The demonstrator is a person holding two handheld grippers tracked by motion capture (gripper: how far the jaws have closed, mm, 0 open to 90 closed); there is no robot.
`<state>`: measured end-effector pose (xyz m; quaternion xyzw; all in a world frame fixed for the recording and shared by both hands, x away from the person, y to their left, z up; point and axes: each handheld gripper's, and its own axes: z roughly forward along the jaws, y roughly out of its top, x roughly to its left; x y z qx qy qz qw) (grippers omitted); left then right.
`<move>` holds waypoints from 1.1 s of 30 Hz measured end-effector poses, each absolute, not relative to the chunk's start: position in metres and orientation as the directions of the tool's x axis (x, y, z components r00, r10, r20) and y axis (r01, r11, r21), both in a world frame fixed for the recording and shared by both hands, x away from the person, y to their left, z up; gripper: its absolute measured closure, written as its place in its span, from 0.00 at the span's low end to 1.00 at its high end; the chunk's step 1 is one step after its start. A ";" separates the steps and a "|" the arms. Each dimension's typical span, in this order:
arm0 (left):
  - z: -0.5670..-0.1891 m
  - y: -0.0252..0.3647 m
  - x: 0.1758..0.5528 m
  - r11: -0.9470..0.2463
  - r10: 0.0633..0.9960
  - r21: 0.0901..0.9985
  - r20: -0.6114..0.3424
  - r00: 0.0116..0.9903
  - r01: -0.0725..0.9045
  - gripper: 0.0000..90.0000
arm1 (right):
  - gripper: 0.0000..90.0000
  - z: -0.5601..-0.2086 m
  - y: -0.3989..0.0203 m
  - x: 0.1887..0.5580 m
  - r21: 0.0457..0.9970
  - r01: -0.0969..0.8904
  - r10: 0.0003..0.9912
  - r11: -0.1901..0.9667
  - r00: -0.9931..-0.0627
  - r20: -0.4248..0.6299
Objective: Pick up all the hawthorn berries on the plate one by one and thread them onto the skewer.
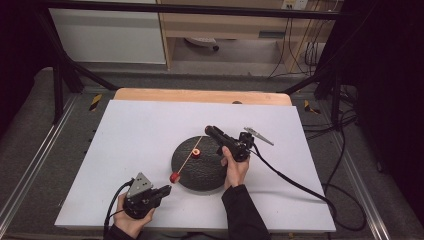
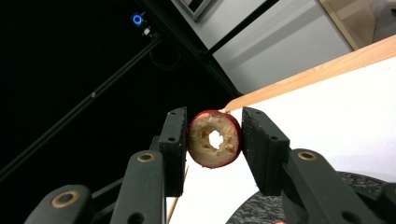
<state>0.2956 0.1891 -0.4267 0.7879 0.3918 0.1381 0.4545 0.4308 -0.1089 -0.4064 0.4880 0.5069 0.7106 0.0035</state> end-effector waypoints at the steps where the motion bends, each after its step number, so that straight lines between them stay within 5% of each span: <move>1: -0.427 0.189 0.296 -0.280 0.742 0.824 -0.140 0.656 0.492 0.99 | 0.69 -0.407 -0.108 0.431 0.722 0.488 0.495 -0.491 -0.525 0.692; 33: -0.431 0.178 0.297 -0.260 0.738 0.828 -0.162 0.655 0.497 0.99 | 0.69 -0.415 -0.102 0.425 0.680 0.518 0.422 -0.519 -0.537 0.730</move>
